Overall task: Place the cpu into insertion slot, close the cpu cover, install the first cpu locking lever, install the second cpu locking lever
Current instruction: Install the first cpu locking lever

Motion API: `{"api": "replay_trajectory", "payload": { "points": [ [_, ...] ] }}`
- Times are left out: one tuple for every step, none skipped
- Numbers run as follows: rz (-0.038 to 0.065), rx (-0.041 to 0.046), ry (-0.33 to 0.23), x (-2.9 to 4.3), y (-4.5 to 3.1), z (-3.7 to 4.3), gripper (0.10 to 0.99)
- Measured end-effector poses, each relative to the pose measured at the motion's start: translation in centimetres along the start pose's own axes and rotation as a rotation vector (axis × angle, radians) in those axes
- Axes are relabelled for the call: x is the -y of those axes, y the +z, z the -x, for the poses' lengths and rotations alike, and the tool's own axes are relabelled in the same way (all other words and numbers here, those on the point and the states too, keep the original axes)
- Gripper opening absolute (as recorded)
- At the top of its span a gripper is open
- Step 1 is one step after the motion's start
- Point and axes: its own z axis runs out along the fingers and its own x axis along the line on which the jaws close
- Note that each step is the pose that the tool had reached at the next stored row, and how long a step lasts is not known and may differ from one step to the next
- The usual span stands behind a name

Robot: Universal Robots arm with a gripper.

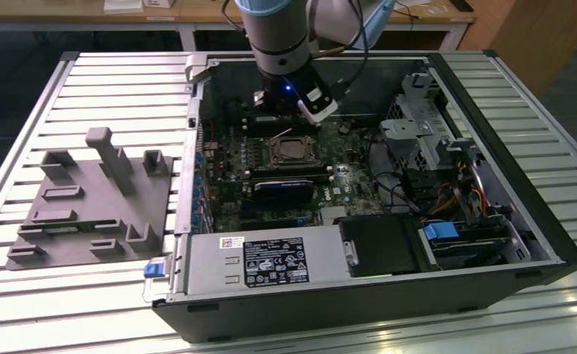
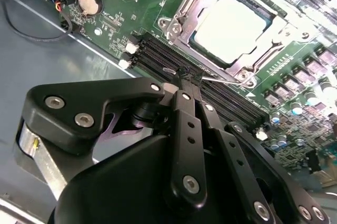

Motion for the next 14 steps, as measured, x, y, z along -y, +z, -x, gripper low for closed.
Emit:
{"api": "replay_trajectory", "payload": {
  "points": [
    [0.0,0.0003,0.001,-0.08,0.08,-0.02,0.106],
    [-0.001,0.0007,0.002,-0.16,0.16,-0.03,0.106],
    [-0.001,0.001,0.003,-0.25,0.23,-0.05,0.106],
    [-0.001,0.0013,0.004,-0.33,0.29,-0.06,0.106],
    [-0.001,0.0014,0.005,-0.41,0.34,-0.08,0.106],
    [-0.001,0.0016,0.005,-0.48,0.4,-0.1,0.106],
    [-0.001,0.0017,0.006,-0.54,0.47,-0.12,0.106],
    [-0.002,0.0019,0.006,-0.61,0.56,-0.13,0.106],
    [-0.002,0.0021,0.007,-0.66,0.65,-0.15,0.106],
    [-0.002,0.0024,0.008,-0.71,0.74,-0.17,0.106],
    [-0.002,0.0028,0.009,-0.74,0.84,-0.19,0.106],
    [-0.002,0.003,0.01,-0.76,0.91,-0.21,0.106],
    [-0.003,0.0038,0.012,-0.78,1.18,-0.26,0.106],
    [-0.003,0.0043,0.014,-0.77,1.26,-0.28,0.106]
  ]
}}
